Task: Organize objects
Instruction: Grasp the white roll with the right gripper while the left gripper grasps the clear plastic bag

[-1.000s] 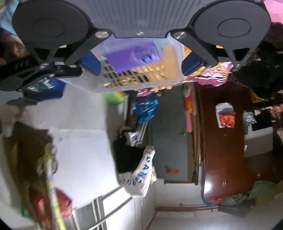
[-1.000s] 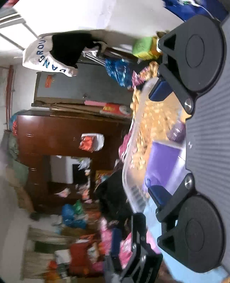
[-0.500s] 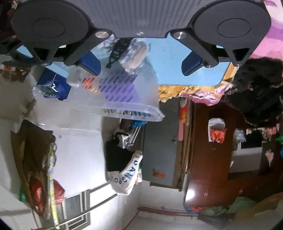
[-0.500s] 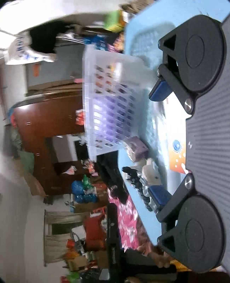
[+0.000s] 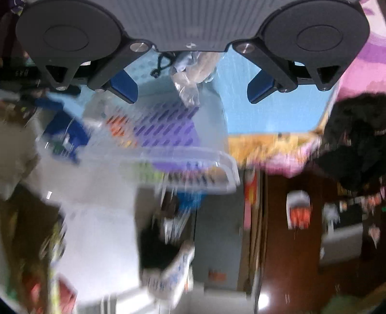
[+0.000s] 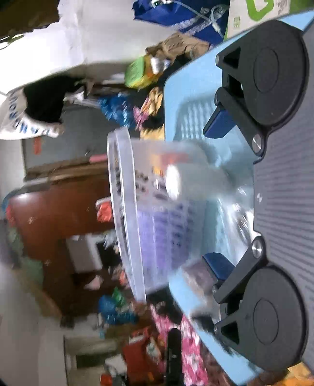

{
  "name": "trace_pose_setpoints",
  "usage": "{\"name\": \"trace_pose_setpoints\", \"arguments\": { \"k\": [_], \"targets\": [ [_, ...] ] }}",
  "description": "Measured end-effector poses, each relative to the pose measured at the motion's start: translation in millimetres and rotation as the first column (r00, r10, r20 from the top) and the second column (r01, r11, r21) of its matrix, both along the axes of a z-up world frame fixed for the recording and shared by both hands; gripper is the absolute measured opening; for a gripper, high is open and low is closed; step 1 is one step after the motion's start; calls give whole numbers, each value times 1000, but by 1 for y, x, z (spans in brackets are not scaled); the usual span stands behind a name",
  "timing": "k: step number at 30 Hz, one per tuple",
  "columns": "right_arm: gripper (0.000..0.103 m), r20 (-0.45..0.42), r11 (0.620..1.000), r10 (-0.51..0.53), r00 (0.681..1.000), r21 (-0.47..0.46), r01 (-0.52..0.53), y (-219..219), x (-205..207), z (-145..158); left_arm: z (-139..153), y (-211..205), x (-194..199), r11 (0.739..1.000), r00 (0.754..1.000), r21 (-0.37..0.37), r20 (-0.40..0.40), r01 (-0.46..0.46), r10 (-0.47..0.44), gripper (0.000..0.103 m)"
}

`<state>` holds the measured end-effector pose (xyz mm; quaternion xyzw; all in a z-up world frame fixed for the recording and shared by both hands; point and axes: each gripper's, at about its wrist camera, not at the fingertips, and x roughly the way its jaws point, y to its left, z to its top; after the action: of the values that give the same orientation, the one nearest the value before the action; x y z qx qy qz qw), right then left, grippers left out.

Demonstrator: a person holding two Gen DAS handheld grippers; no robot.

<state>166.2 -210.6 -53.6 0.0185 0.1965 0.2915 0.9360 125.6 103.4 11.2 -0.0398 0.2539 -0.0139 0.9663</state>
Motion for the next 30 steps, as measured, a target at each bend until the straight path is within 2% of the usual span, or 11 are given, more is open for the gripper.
{"name": "trace_pose_setpoints", "arguments": {
  "k": [2, 5, 11, 14, 16, 17, 18, 21, 24, 27, 30],
  "targets": [
    [103, -26, 999, -30, 999, -24, 29, 6, 17, 3, -3, -3, 27, 1000, 997, 11, -75, -13, 14, 98],
    [101, -73, 999, -40, 997, -40, 37, 14, 37, 2, -13, -12, 56, 997, 983, 70, -180, -31, 43, 94],
    [75, -101, 995, -22, 995, -98, 13, 28, 45, -3, -26, -15, 80, 995, 964, 87, -255, -56, 76, 80],
    [70, -93, 994, -17, 996, -112, 6, 33, 43, -3, -30, -11, 84, 993, 959, 94, -270, -66, 89, 60],
    [61, -92, 994, -12, 996, -113, 1, 32, 44, -3, -33, -11, 85, 994, 957, 92, -278, -59, 82, 44],
    [57, -93, 994, -8, 996, -113, -3, 33, 44, -4, -33, -10, 84, 994, 958, 90, -277, -56, 79, 40],
    [48, -92, 993, -10, 996, -117, 0, 33, 45, -4, -33, -10, 81, 995, 960, 89, -270, -54, 76, 39],
    [48, -76, 995, -8, 997, -104, 0, 27, 41, -2, -31, -13, 71, 994, 974, 94, -215, -54, 74, 38],
    [47, -48, 996, -12, 999, -89, 8, 21, 31, 2, -27, -12, 57, 998, 987, 57, -150, -42, 50, 37],
    [47, -7, 999, -2, 1000, -52, 2, 12, 18, 7, -19, -12, 36, 1000, 999, 16, -30, -17, 18, 37],
    [47, 32, 1000, 16, 999, 19, -17, -2, 3, 12, -11, -13, 19, 998, 998, -54, 60, 14, -11, 37]
  ]
}}
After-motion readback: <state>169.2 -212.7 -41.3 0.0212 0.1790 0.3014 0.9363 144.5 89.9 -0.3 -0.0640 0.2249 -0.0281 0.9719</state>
